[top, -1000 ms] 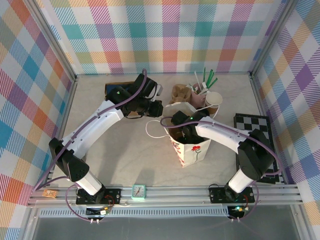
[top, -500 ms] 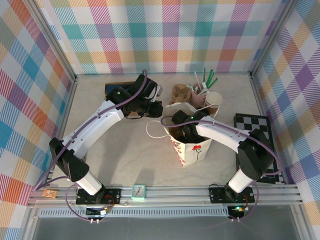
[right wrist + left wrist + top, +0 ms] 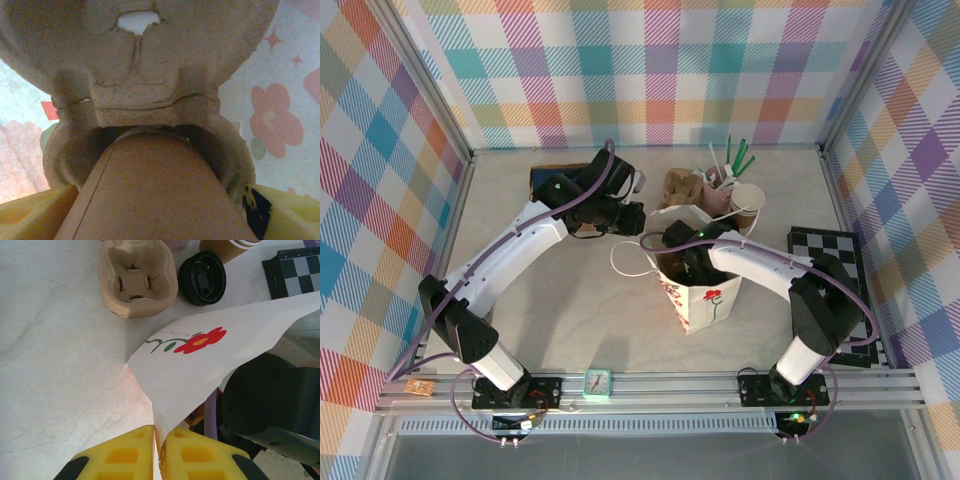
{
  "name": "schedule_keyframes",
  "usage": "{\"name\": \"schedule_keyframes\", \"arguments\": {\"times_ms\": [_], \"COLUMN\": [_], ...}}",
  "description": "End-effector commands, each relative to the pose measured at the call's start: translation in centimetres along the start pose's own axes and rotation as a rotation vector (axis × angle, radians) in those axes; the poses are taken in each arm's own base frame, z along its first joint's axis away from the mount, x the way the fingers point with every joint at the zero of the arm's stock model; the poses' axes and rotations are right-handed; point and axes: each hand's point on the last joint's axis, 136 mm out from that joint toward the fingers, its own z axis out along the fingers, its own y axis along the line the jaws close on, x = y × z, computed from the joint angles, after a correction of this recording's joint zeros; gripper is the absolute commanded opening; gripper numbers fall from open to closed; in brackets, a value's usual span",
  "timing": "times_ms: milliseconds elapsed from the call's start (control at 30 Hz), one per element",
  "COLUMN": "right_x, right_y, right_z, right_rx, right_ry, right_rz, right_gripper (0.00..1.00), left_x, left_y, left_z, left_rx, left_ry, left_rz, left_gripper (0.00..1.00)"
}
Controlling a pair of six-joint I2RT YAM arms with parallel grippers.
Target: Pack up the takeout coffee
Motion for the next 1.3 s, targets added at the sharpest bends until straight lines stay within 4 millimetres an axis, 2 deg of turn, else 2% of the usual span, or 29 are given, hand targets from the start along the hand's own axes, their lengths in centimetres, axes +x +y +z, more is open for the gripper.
{"name": "schedule_keyframes", "arguments": {"times_ms": [0, 767, 1267], "right_x": [-0.7, -1.2, -1.5], "right_y": [0.0, 0.1, 0.3], "right_z": [0.3, 1.3, 3.5], "right_rx": [-0.001, -0.002, -0.001], "right_ry": [-0.01, 0.003, 0.009], "right_rz": [-0.002, -0.012, -0.018], "right_gripper": [0.26, 0.26, 0.25], "left_x": [1.2, 1.2, 1.4], "left_y": [0.2, 0.3, 0.3], "left_z": [0.2, 0.4, 0.5], "left_rx": [-0.018, -0.023, -0.022], "left_ry": [0.037, 0.041, 0.046], "left_rz": [0.014, 0.014, 0.015], "left_gripper": [0.13, 0.13, 0.13]}}
